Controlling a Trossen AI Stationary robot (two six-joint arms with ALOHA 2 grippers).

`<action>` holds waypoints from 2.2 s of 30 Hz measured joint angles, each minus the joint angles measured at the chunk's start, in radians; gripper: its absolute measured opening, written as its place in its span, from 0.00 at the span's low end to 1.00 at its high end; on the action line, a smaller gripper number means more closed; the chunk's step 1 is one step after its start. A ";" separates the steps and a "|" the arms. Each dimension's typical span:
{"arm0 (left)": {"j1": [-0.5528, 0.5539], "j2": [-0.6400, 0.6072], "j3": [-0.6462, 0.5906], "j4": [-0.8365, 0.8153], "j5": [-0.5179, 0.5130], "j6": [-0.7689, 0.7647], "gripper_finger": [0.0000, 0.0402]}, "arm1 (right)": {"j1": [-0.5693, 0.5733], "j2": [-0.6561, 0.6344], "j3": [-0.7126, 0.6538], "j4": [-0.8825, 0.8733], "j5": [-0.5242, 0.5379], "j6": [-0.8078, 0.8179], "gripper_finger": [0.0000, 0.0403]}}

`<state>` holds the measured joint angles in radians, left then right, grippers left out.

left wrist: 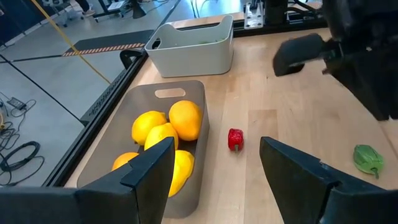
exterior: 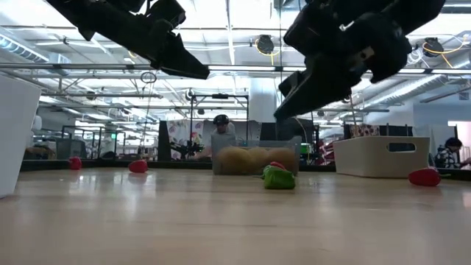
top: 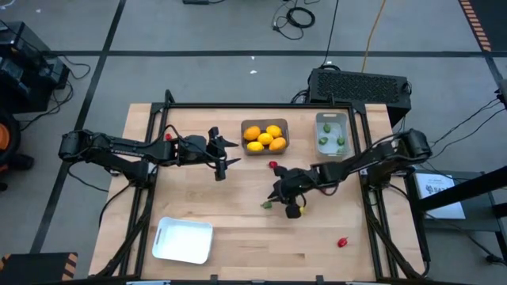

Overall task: Sort produce into baskets
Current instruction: Put the green pepper into the gray bin

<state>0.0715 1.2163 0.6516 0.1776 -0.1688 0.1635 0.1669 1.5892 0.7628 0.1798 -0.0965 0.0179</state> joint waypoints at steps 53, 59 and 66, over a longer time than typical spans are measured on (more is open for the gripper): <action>0.000 0.000 0.000 0.000 0.000 0.000 0.61 | -0.008 -0.044 0.000 -0.207 0.038 0.070 0.14; 0.000 0.000 0.000 0.000 0.000 0.000 0.61 | -0.086 -0.288 0.001 -0.598 0.337 0.077 0.15; 0.000 0.000 0.000 0.000 0.000 0.000 0.61 | -0.258 -0.468 0.001 -0.853 0.615 0.195 0.15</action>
<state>0.0719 1.2163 0.6518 0.1776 -0.1688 0.1631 -0.0915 1.1208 0.7635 -0.6729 0.5186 0.2131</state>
